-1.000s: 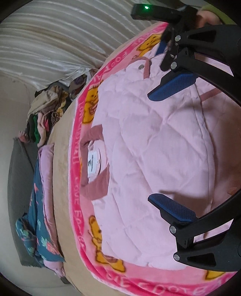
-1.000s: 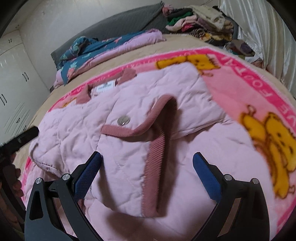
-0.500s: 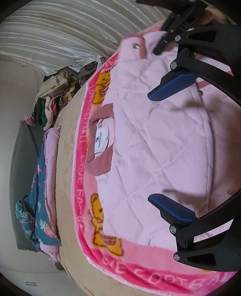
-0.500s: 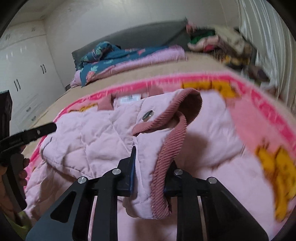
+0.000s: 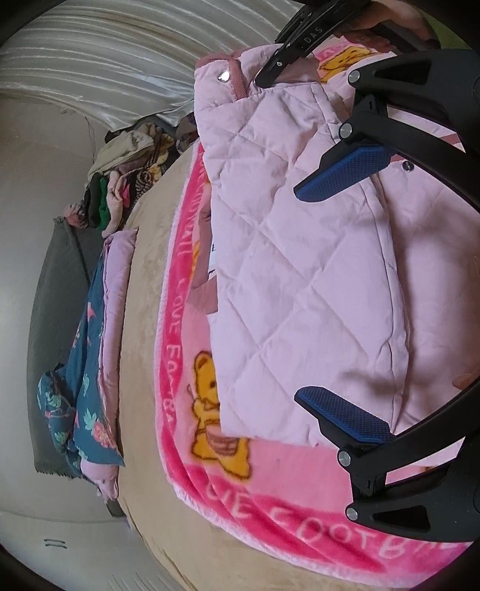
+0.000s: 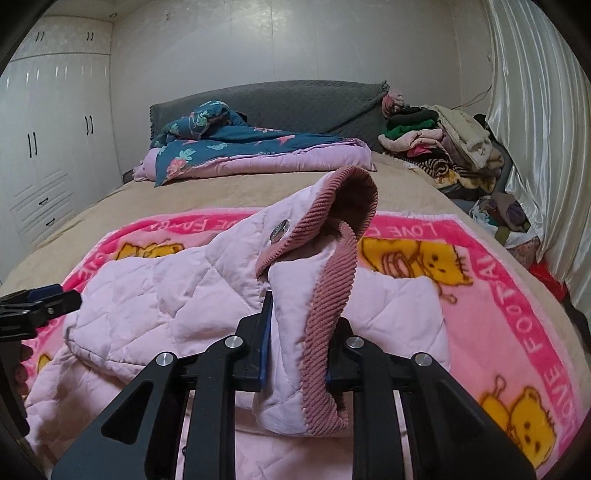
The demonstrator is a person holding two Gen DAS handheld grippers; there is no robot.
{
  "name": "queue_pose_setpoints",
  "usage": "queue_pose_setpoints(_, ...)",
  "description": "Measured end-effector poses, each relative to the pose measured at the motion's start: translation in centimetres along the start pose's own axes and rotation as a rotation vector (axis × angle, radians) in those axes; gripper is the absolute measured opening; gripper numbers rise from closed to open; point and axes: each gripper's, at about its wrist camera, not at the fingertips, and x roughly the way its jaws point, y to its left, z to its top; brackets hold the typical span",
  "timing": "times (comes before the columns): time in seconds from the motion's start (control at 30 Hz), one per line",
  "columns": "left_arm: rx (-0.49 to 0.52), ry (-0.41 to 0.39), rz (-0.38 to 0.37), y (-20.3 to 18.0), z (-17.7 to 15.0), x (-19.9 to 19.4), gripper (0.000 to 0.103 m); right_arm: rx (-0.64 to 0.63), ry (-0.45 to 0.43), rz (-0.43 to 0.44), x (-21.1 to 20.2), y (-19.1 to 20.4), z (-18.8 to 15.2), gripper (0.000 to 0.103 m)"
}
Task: Fold large clothes
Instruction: 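Grasp the jacket's trimmed front edge with the right tool and lift it, then fold the trimmed front edge over the jacket and open the right tool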
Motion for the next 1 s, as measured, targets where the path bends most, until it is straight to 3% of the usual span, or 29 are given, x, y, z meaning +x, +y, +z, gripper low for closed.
queue_pose_setpoints(0.47, -0.043, 0.012, 0.029, 1.4, 0.0, 0.3, 0.093, 0.002, 0.07, -0.096, 3.5, 0.1, -2.1, 0.023)
queue_pose_setpoints(0.67, -0.06, 0.031, 0.045, 1.9, -0.1, 0.8, 0.093, 0.03, 0.08, -0.132, 3.9, -0.5, -2.6, 0.042)
queue_pose_setpoints(0.83, -0.072, 0.05, 0.055, 2.4, -0.3, 1.2, 0.094, 0.042, 0.038, -0.164, 2.4, -0.8, -2.5, 0.072)
queue_pose_setpoints(1.0, -0.065, 0.068, 0.051, 2.0, -0.5, 1.6, 0.093, 0.015, 0.035, -0.137, 1.4, -0.1, -2.8, 0.078)
